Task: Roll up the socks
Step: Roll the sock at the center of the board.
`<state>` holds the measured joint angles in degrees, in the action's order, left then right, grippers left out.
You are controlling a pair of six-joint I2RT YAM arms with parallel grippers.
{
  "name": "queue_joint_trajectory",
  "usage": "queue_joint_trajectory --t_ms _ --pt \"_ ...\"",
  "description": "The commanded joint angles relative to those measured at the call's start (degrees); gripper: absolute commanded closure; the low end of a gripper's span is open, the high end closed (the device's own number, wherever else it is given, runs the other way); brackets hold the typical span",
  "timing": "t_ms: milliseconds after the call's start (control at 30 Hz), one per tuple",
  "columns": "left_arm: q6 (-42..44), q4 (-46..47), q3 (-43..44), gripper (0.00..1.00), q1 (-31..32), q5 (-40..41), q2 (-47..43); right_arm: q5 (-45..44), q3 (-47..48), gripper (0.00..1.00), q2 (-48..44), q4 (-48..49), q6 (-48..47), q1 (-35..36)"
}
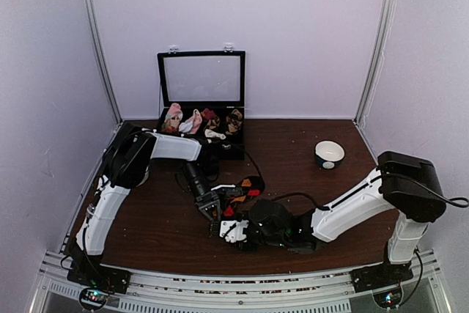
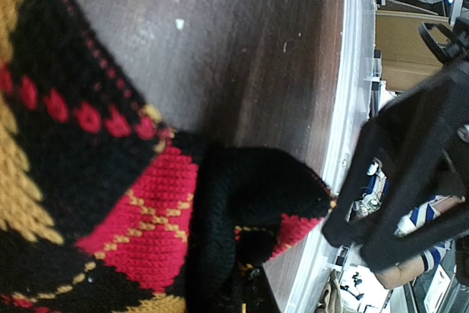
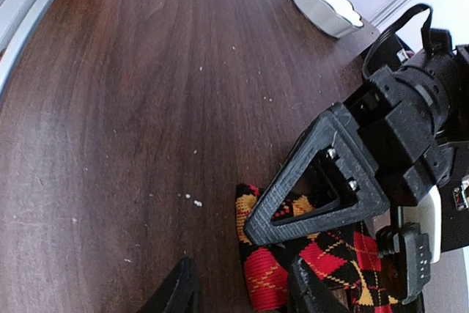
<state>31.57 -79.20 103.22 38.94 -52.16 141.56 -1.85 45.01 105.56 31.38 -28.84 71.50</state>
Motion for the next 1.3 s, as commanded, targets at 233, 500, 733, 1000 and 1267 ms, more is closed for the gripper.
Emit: queue_joint_trajectory --t_ms 233,500,733,1000,1267 --pt "1.1 3.1 1.9 1.00 -0.8 6.2 2.3 2.5 3.8 0.67 6.4 -2.9 -1.2 -2.2" --pt "4.5 1.2 1.2 1.00 -0.9 6.1 1.9 -0.6 3.4 0.73 7.0 -3.3 -1.8 -3.2" --pt "3.6 1.5 1.3 1.00 -0.8 7.9 2.7 -1.1 2.3 0.67 1.8 -5.8 -5.2 -3.1" --pt "3.2 1.9 1.8 1.00 -0.8 8.2 2.9 -1.1 5.1 0.65 1.6 -10.8 -6.8 -3.4" --pt "3.6 1.9 1.5 1.00 -0.8 8.0 3.1 -1.0 7.1 0.65 5.6 -11.9 -5.4 -5.1"
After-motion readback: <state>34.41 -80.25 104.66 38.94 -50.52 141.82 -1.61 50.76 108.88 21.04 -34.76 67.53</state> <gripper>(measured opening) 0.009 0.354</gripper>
